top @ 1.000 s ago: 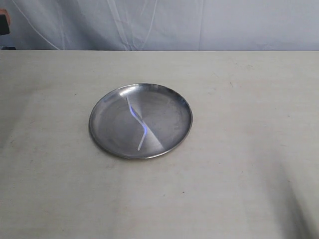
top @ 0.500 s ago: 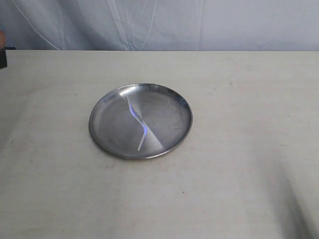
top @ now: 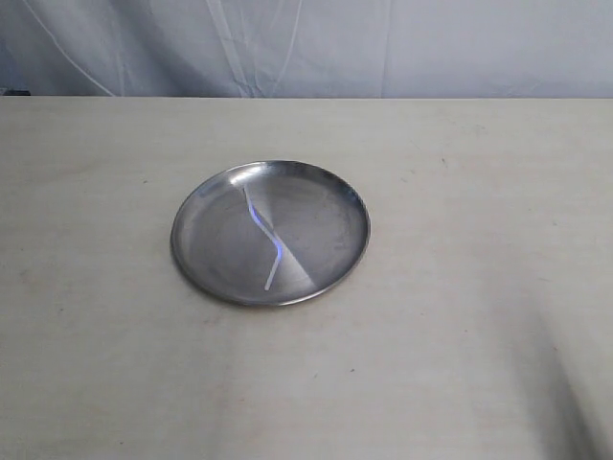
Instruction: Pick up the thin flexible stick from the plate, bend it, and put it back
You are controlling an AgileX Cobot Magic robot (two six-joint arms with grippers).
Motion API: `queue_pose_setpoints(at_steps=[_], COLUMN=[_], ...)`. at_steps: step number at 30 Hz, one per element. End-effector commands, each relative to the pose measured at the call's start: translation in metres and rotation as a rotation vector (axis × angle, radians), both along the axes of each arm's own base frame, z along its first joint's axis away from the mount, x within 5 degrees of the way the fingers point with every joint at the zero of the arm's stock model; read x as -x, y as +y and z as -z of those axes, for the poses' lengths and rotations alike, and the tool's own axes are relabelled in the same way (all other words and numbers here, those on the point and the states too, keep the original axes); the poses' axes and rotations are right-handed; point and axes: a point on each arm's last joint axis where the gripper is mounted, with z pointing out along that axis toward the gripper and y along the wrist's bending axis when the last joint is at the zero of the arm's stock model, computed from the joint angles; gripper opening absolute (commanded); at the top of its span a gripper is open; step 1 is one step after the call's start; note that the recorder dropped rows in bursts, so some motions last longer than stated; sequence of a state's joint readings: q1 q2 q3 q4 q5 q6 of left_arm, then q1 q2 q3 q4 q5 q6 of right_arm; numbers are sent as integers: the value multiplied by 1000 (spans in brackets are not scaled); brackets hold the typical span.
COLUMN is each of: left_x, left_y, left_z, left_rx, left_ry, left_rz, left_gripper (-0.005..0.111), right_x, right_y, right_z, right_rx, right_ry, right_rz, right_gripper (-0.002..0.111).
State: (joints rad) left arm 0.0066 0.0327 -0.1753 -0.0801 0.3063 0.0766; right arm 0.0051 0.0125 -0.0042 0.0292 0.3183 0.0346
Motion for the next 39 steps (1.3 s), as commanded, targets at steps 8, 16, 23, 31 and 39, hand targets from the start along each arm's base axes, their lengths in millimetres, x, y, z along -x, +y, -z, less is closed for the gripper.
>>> queue_pose_setpoints(at_steps=[8,16,23,31,39], left_x=[-4,-5,-5,-5,-5], left_y=[1,1,1,1,1], left_z=[60,57,57,57,57], left_rx=[79,54,52,52,50], left_ry=[187,149,149,149,149], left_rz=[-26,-28,-28,-28,-28], left_gripper=[0,0,0,0,0], right_x=[0,0,0,0,0], right_y=[0,0,0,0,0], right_z=[0,0,0,0,0], right_rx=[2,2,2,2,2], right_ry=[-17,-17,-17,-15,-15], right_rz=[4,4,4,4,4], right_gripper=[-1,-1,-1,-1,-1])
